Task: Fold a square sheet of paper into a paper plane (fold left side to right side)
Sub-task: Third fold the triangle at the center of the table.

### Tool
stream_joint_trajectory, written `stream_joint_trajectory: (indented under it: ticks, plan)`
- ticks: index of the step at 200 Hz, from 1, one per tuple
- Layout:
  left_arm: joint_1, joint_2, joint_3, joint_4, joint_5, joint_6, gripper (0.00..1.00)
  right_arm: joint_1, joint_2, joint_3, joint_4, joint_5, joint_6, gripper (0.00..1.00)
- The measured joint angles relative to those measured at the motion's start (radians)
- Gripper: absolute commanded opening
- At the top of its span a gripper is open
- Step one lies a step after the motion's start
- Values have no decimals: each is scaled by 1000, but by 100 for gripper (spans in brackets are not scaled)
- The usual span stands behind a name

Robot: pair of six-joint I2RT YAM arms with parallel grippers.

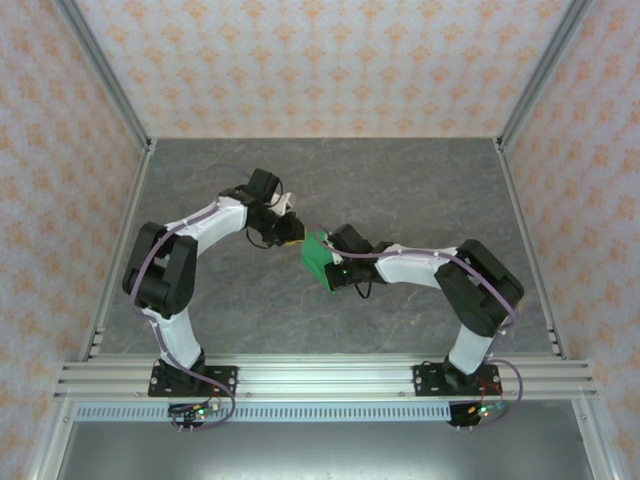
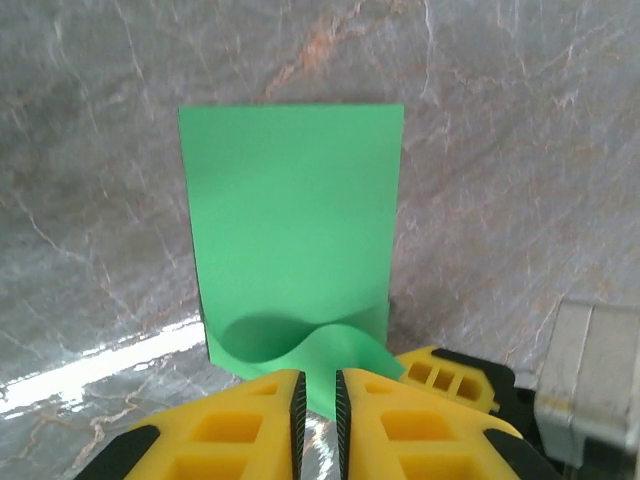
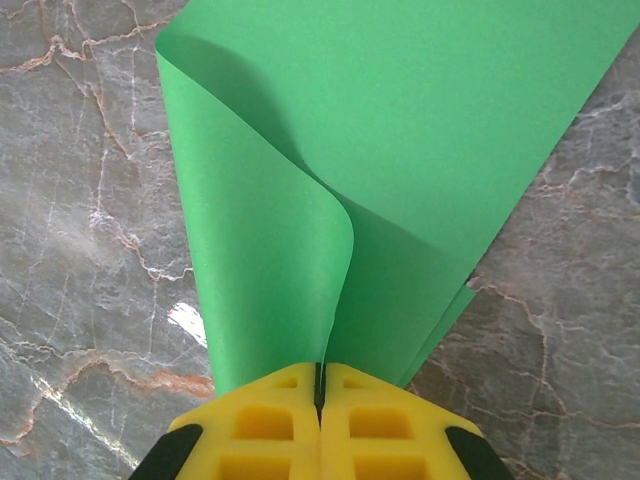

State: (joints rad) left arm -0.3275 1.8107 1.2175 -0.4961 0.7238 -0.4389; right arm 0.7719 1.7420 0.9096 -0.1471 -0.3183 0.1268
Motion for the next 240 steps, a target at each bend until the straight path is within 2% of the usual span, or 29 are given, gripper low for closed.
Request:
stream_joint_trajectory:
  ticks: [32,72,118,240]
  plan:
    - [-56,-1,-92,66,29,-43,19,0,6,8,-5,-1,0,5]
    - [-123,46,-97,134,47,-81,18,0,8,11,-6,-3,0,5]
    - [-134,92,-97,167,47,-111,18,0,8,14,-11,-3,0,5]
    - [-138,100,-116,164,1,-99,18,0,10,16,-14,-3,0,5]
